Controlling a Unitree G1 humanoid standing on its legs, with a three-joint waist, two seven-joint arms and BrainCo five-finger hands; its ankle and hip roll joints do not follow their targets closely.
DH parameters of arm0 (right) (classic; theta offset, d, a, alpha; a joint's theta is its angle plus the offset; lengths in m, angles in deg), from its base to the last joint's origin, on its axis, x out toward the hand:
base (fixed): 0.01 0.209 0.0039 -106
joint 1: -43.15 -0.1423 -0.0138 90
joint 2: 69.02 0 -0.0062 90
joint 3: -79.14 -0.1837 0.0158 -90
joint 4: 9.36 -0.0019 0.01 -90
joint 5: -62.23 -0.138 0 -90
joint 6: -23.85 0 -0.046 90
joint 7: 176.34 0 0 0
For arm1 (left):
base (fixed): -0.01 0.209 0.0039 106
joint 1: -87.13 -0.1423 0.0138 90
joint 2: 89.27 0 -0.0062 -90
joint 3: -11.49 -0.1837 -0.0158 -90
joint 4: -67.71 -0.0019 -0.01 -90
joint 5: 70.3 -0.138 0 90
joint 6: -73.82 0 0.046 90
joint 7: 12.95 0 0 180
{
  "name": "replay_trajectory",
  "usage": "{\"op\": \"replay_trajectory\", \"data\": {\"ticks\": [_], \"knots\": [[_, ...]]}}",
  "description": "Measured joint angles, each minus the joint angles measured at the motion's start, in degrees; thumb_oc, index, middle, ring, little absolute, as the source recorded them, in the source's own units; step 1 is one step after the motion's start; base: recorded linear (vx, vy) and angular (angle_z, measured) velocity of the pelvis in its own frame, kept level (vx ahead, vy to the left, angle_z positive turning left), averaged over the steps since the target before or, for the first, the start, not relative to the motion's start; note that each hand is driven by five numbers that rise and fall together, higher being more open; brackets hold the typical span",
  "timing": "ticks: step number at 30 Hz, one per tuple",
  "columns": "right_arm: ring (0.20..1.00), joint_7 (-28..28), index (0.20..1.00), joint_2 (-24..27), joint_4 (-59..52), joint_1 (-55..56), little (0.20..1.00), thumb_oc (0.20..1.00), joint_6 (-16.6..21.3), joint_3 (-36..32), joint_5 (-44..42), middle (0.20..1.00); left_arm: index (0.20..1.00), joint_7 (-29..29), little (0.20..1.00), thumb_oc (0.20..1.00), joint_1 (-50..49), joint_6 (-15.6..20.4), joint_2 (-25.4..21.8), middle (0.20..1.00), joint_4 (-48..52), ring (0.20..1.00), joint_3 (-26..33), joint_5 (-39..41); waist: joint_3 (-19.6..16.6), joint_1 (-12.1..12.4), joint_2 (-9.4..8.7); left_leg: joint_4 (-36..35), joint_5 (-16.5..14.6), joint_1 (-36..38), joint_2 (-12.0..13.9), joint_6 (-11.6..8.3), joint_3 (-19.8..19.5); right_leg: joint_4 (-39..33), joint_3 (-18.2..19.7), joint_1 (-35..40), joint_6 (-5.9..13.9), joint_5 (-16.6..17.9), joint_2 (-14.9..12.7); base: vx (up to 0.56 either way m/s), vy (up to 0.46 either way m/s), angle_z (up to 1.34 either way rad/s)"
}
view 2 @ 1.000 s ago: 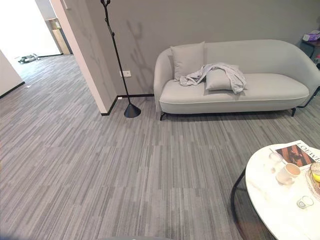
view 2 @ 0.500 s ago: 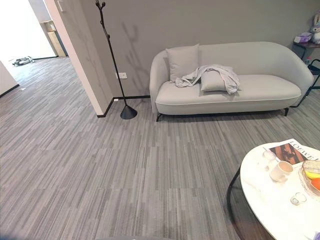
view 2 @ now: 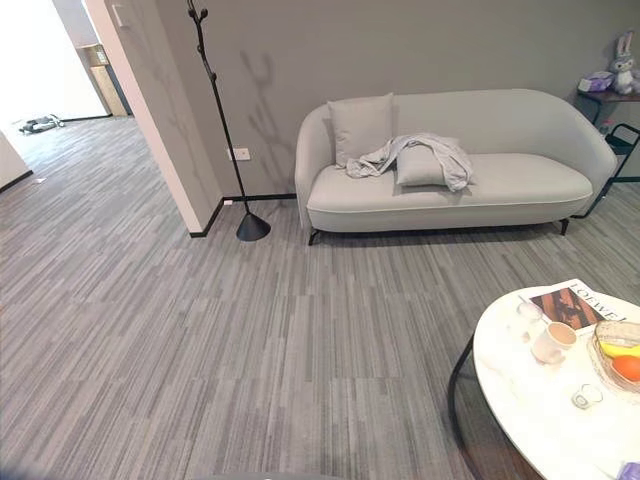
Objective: Hang the clothes on the sofa on the clothes rack.
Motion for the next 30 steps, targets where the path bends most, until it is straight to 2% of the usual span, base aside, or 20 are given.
{"op": "replay_trajectory", "data": {"ticks": [1, 2, 5, 6, 7, 10, 12, 15, 18, 20, 21, 22, 23, 24, 25, 26, 27, 28, 29, 30], "knots": [[1.0, 0.0, 1.0, -0.4, 0.0, -0.2, 1.0, 1.0, 0.0, 0.0, 0.1, 1.0, 1.0, -0.1, 1.0, 1.0, 0.5, 0.0, -0.3, 1.0, -0.1, 1.0, 1.3, 1.1, 0.9, 0.4, -0.82, 6.0, 1.8, -3.1, -0.5, -2.74, -1.0, -3.0, 0.4, 1.8, -1.05, 1.0, -0.3, 0.04, -0.03, -0.33], [1.0, 0.0, 1.0, -0.6, 0.2, -0.3, 1.0, 1.0, 0.0, 0.1, 0.1, 1.0, 1.0, -0.1, 1.0, 1.0, 0.2, -0.1, -0.2, 1.0, -0.5, 1.0, 2.5, 2.3, 1.5, 1.1, -0.64, 8.7, 2.7, -4.0, -0.6, -3.59, -2.4, -5.4, 0.4, 3.9, -2.06, 1.6, 0.0, 0.04, -0.03, -0.28], [1.0, 0.1, 1.0, -0.9, 1.1, -0.6, 1.0, 1.0, -0.1, 0.1, 0.1, 1.0, 1.0, -0.4, 1.0, 1.0, 0.5, -0.2, -0.4, 1.0, -0.6, 1.0, 3.2, 3.3, 2.8, 0.9, -1.24, 10.9, 3.1, -6.4, -0.3, -3.21, -3.8, -9.8, -0.4, 6.1, -3.16, 3.3, 0.8, 0.14, 0.005, -0.01], [1.0, 0.2, 1.0, -1.2, 1.2, -0.7, 1.0, 1.0, -0.1, 0.1, 0.1, 1.0, 1.0, -0.3, 1.0, 1.0, 0.6, -0.2, -0.7, 1.0, -0.8, 1.0, 3.2, 3.3, 3.1, 0.9, -1.42, 8.4, 3.0, -7.1, -0.1, -3.32, -3.9, -10.3, -0.2, 6.4, -3.22, 3.4, 1.1, 0.34, 0.033, 0.2], [1.0, 0.5, 1.0, -1.2, 1.3, -1.3, 1.0, 1.0, -0.4, -0.1, 0.1, 1.0, 1.0, -0.3, 1.0, 1.0, 1.8, -0.2, -1.2, 1.0, -2.3, 1.0, 3.1, 3.3, 4.1, 1.0, -2.33, -6.3, 4.0, -6.6, -0.3, -4.0, -4.2, -12.1, 1.0, 6.4, -3.32, 3.4, 1.0, 0.31, 0.019, 0.2], [1.0, 0.5, 1.0, -0.4, 1.7, -4.4, 1.0, 1.0, -0.4, -0.1, 0.1, 1.0, 1.0, 0.1, 1.0, 1.0, 2.2, -0.5, -0.1, 1.0, -2.6, 1.0, 3.1, 3.3, 7.2, 1.5, -0.38, -21.4, 7.4, -7.0, 0.3, -7.31, -5.4, -14.5, 2.8, 8.3, -3.63, 4.8, 2.2, 0.25, -0.001, 0.01], [1.0, 0.5, 1.0, 1.2, 1.6, -5.9, 1.0, 1.0, -0.4, 0.0, 0.1, 1.0, 1.0, 0.1, 1.0, 1.0, 2.1, -0.8, 1.3, 1.0, -2.8, 1.0, 3.1, 3.3, 8.1, 3.2, 2.21, -23.0, 8.5, -9.7, 1.4, -8.64, -6.3, -14.9, 5.3, 8.3, -3.99, 5.0, 3.7, 0.27, 0.012, -0.46], [1.0, 0.7, 1.0, -0.3, 1.2, -7.4, 1.0, 1.0, -0.4, 2.4, 2.2, 1.0, 1.0, -0.1, 1.0, 1.0, 2.0, -1.4, 1.4, 1.0, -2.8, 1.0, 2.4, 3.3, 8.4, 6.0, 2.51, -22.7, 8.8, -11.5, 2.2, -8.89, -6.1, -14.5, 11.2, 10.7, -3.51, 4.6, 3.8, 0.51, 0.102, -0.8], [1.0, 0.6, 1.0, -1.8, 1.2, -8.4, 1.0, 1.0, -0.6, 4.7, 5.8, 1.0, 1.0, -0.2, 1.0, 1.0, 2.7, -1.4, 1.3, 1.0, -2.9, 1.0, 2.2, 3.3, 8.3, 6.7, 2.31, -20.7, 8.4, -11.4, 3.2, -8.44, -5.9, -14.8, 13.7, 14.4, -1.23, 1.7, 2.6, 0.45, 0.144, -0.72], [1.0, 1.2, 1.0, -2.6, 0.4, -7.6, 1.0, 1.0, -0.5, 5.3, 7.9, 1.0, 1.0, -0.3, 1.0, 1.0, 1.5, -1.3, 0.8, 1.0, -2.3, 1.0, 3.3, 3.2, 6.4, 7.6, 0.49, -12.6, 6.6, -10.2, 2.8, -5.4, -4.2, -15.9, 17.1, 17.6, 1.93, -1.5, -2.0, 0.63, 0.234, -1.05], [1.0, 1.2, 1.0, -2.8, 0.3, -6.6, 1.0, 1.0, -0.4, 7.1, 8.3, 1.0, 1.0, -0.5, 1.0, 1.0, 1.0, -1.3, 0.4, 1.0, -2.5, 1.0, 4.4, 3.1, 5.0, 7.3, -0.44, -10.5, 7.8, -10.3, 0.8, -2.4, -2.6, -17.0, 17.3, 19.6, 3.64, -3.0, -4.2, 0.34, 0.12, -0.44], [1.0, 1.3, 1.0, -2.9, 0.2, -6.5, 1.0, 1.0, -0.4, 7.2, 8.4, 1.0, 1.0, -0.4, 1.0, 1.0, 0.9, -1.2, 0.4, 1.0, -2.5, 1.0, 4.3, 3.0, 4.9, 7.3, -0.69, -10.3, 7.7, -10.3, 0.4, -2.25, -2.4, -16.8, 17.3, 19.9, 4.2, -3.2, -4.6, 0.33, 0.128, -0.17], [1.0, 1.8, 1.0, -4.6, -0.2, -4.7, 1.0, 1.0, -0.4, 7.4, 9.2, 1.0, 1.0, -0.5, 1.0, 1.0, 1.4, -0.6, -1.9, 1.0, -0.8, 1.0, 4.4, 2.8, 4.0, 7.2, -4.36, -9.4, 6.3, -9.2, -3.2, 0.68, -0.2, -8.0, 16.9, 18.6, 8.88, -6.0, -7.9, 0.44, 0.187, -0.04], [1.0, 1.8, 1.0, -5.2, -0.8, -4.7, 1.0, 1.0, -0.3, 7.3, 9.3, 1.0, 1.0, -0.4, 1.0, 1.0, 1.6, 0.1, -2.5, 1.0, 0.1, 1.0, 4.3, 2.7, 3.2, 7.4, -4.82, -9.8, 6.4, -8.4, -3.9, 1.65, 0.1, -4.6, 16.6, 17.6, 9.21, -6.6, -7.8, 0.43, 0.188, -0.02], [1.0, 2.3, 1.0, -5.7, -1.2, -4.6, 1.0, 1.0, -0.4, 7.7, 10.5, 1.0, 1.0, -0.4, 1.0, 1.0, 2.5, 0.5, -3.1, 1.0, -0.1, 1.0, 4.2, 2.6, 2.4, 7.2, -5.45, -10.3, 4.0, -6.8, -5.2, 3.11, 0.1, 0.8, 15.9, 16.7, 10.99, -5.7, -7.0, 0.55, 0.259, -0.25], [1.0, 2.5, 1.0, -6.3, -1.2, -4.9, 1.0, 1.0, -0.1, 8.9, 12.0, 1.0, 1.0, -0.4, 1.0, 1.0, 1.4, 0.8, -2.8, 1.0, 0.3, 1.0, 4.2, 1.7, 0.7, 7.6, -6.07, -12.3, 3.3, -4.8, -7.0, 4.82, 2.1, 20.3, 15.1, 10.2, 16.0, -4.7, -8.5, 0.42, 0.233, -0.35], [1.0, 2.6, 1.0, -6.4, -2.3, -5.1, 1.0, 1.0, -0.3, 9.3, 12.5, 1.0, 1.0, -0.5, 1.0, 1.0, 1.9, 0.7, -2.7, 1.0, 0.1, 1.0, 3.7, 0.0, 0.3, 7.5, -6.14, -11.8, 2.4, -3.4, -8.3, 6.58, 2.1, 28.1, 15.1, 8.0, 17.46, -0.5, -9.0, 0.55, 0.332, -0.32], [1.0, 2.7, 1.0, -6.7, -2.9, -5.4, 1.0, 1.0, -0.3, 8.9, 13.0, 1.0, 1.0, -0.6, 1.0, 1.0, 1.7, 0.4, -3.0, 1.0, 0.2, 1.0, 0.8, -0.6, 0.2, 7.2, -6.06, -11.7, 1.9, -2.0, -9.4, 7.78, 1.9, 35.1, 12.3, 6.0, 16.85, 1.4, -10.3, 0.27, 0.196, -0.01], [1.0, 2.7, 1.0, -6.7, -4.1, -5.1, 1.0, 1.0, -0.5, 8.9, 13.1, 1.0, 1.0, -0.7, 1.0, 1.0, 2.8, 0.4, -2.7, 1.0, 0.2, 1.0, -0.2, -2.2, 0.3, 7.1, -4.84, -11.8, 0.5, -0.1, -9.9, 10.75, 1.1, 38.3, 10.4, 5.6, 16.19, 3.2, -10.4, 0.3, 0.219, 0.11], [1.0, 2.7, 1.0, -6.3, -4.4, -5.5, 1.0, 1.0, -0.4, 8.9, 13.5, 1.0, 1.0, -1.0, 1.0, 1.0, 3.5, 0.3, -2.0, 1.0, 0.0, 1.0, -1.1, -2.8, 0.7, 7.2, -3.52, -11.8, -0.3, 1.7, -10.1, 11.97, 0.6, 41.5, 8.7, 4.5, 16.18, 5.9, -11.0, 0.44, 0.182, 0.28]]}}
